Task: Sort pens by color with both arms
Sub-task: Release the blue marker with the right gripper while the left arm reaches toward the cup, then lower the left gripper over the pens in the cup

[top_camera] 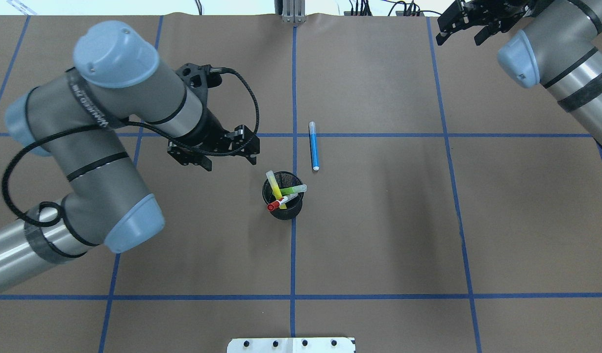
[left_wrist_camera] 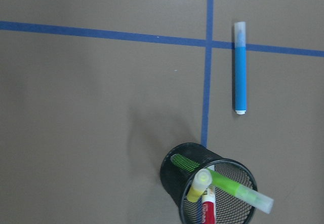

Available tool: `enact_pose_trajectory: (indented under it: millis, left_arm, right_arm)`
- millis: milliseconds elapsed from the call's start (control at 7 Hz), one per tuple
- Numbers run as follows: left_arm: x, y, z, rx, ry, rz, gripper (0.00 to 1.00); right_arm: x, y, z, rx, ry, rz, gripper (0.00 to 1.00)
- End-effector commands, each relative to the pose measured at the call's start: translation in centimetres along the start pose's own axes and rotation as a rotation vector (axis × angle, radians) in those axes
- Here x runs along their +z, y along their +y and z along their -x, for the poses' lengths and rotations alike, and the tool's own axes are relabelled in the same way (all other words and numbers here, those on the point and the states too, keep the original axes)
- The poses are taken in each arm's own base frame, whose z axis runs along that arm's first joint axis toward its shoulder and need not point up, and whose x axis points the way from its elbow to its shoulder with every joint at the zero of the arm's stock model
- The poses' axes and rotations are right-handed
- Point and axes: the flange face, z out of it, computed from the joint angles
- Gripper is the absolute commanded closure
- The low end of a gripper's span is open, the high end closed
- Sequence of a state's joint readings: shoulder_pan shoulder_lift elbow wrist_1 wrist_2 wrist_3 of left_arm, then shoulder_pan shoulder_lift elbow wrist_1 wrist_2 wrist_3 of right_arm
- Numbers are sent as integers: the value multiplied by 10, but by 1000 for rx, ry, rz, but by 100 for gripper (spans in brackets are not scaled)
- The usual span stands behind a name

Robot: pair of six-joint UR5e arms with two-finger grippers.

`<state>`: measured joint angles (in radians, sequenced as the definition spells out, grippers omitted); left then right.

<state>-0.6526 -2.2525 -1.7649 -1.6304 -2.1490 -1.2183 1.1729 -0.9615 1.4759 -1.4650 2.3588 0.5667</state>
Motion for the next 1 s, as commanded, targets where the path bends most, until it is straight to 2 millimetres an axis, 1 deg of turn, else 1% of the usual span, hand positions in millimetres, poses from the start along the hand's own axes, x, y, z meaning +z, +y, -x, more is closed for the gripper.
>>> enact_pose_trajectory:
  millis: [0, 286, 429, 571, 857]
  left_arm:
    - [36, 27, -15, 29, -29, 26, 1]
    - [48, 43, -23, 42, -34, 36, 2]
    - [55, 51, -25, 51, -39, 40, 7]
    - [59, 57, -29, 59, -38, 49, 15]
    - [65, 54, -28, 61, -45, 51, 35]
  right_arm:
    - [-1, 0, -8, 12, 8, 2, 1]
    - [-2, -1, -3, 22, 13, 15, 1]
    - [-1, -1, -1, 21, 12, 18, 1]
    - [-2, -1, 1, 19, 11, 16, 1]
    - [-2, -2, 1, 20, 12, 17, 1]
